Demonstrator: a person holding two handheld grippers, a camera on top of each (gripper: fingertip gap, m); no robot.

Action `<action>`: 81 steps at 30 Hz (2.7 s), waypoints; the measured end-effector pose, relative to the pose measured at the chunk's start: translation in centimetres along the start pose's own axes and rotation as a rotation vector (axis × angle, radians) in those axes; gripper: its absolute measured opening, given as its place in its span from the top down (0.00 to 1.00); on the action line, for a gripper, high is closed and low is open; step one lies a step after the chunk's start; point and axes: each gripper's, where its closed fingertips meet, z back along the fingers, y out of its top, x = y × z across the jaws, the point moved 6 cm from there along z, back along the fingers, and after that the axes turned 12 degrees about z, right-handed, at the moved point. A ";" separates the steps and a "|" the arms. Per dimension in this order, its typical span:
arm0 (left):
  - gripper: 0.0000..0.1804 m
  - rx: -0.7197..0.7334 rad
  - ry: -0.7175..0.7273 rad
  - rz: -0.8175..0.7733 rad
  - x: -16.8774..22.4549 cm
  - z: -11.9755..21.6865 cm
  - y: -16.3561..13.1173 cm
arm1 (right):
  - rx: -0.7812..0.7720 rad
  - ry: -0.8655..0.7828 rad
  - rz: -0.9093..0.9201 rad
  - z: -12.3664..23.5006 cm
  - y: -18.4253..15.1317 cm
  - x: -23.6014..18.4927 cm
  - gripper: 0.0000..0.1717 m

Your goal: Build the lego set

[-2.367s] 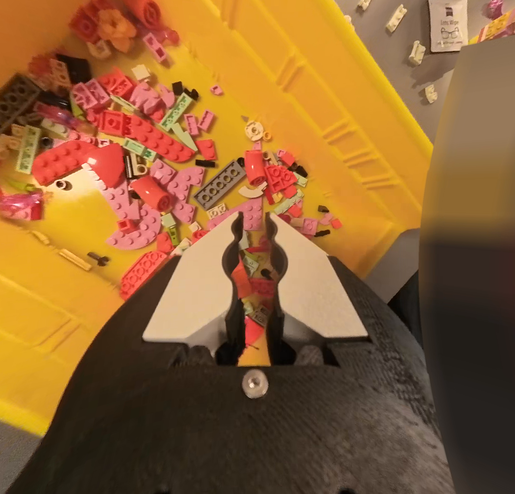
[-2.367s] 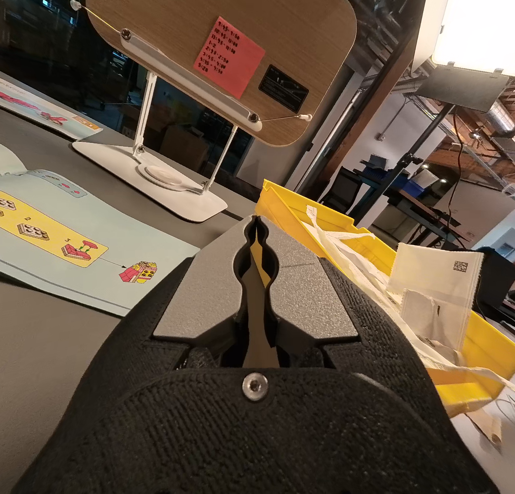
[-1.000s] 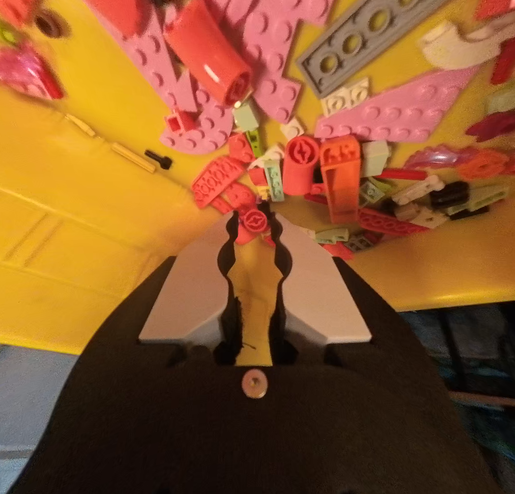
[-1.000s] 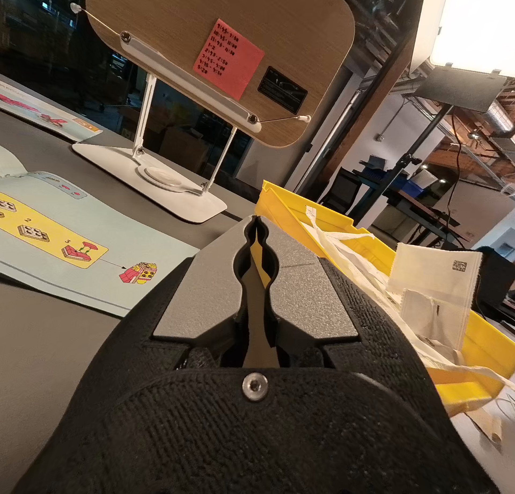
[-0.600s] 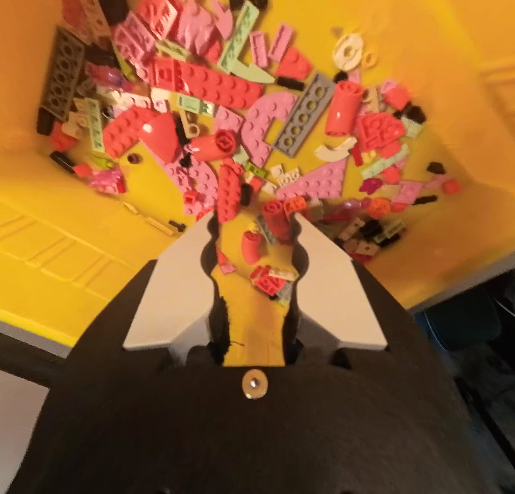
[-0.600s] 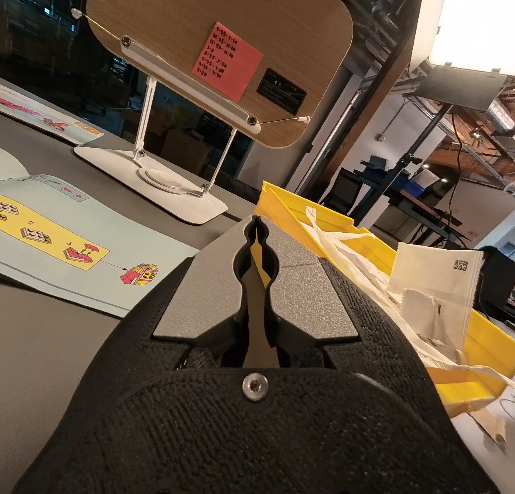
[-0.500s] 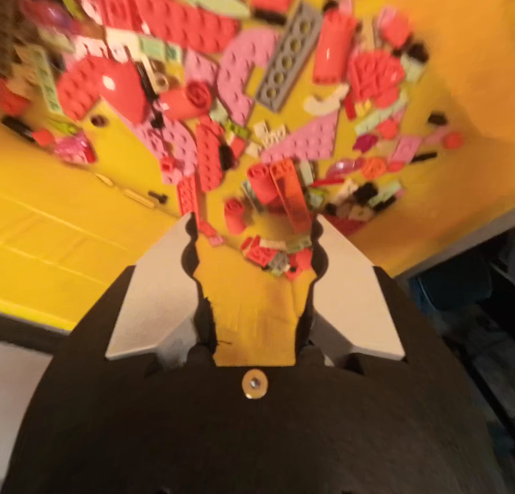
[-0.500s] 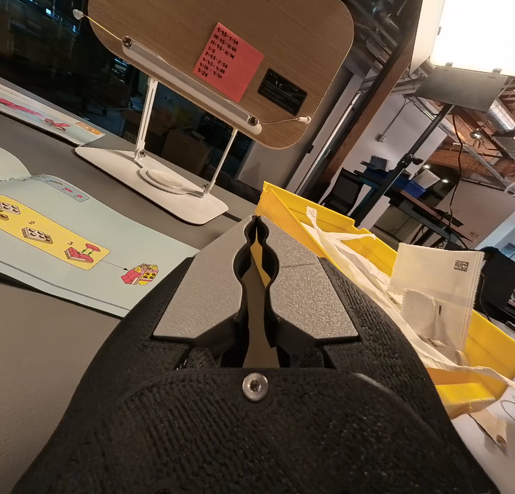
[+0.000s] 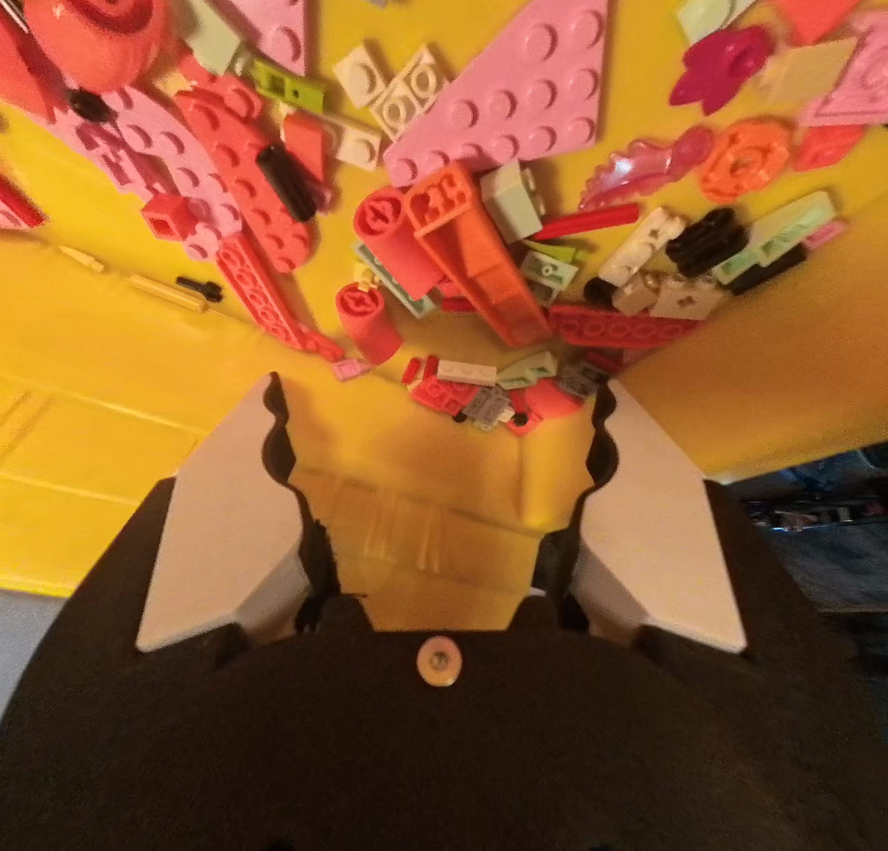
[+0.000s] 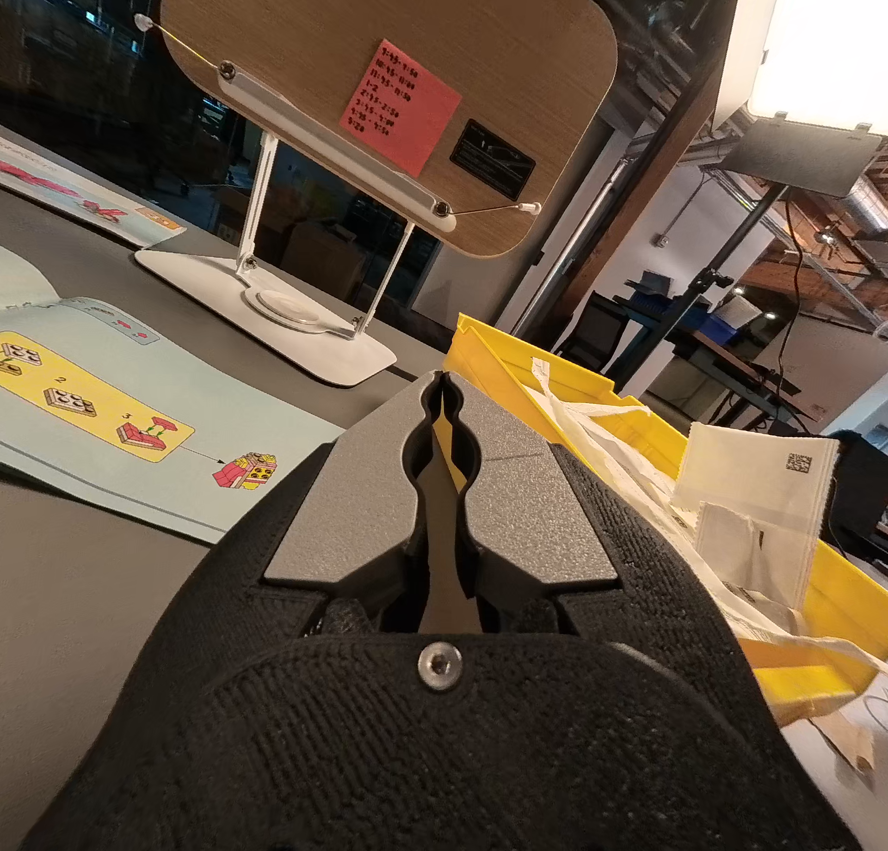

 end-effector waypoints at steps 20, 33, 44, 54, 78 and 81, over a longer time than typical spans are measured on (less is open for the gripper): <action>0.42 0.610 -0.168 0.366 -4.1 6.3 1.7 | 0.006 0.022 0.028 -0.1 0.2 -0.5 1.00; 0.47 0.579 -0.239 0.310 -1.7 4.6 0.0 | 0.001 0.035 0.054 -0.3 0.3 -0.9 1.00; 0.76 0.694 -0.463 0.083 1.8 6.2 1.0 | -0.014 0.019 0.044 -0.2 0.1 -0.6 1.00; 0.92 0.801 -0.402 0.296 -1.0 5.9 1.8 | -0.008 0.030 0.056 -0.3 0.2 -0.9 1.00; 1.00 0.638 -0.299 0.363 -11.4 5.2 9.0 | -0.004 0.043 0.036 -0.3 0.2 -0.9 1.00; 1.00 0.544 -0.345 0.309 -11.0 4.0 9.7 | -0.004 0.041 0.033 -0.3 0.2 -0.9 1.00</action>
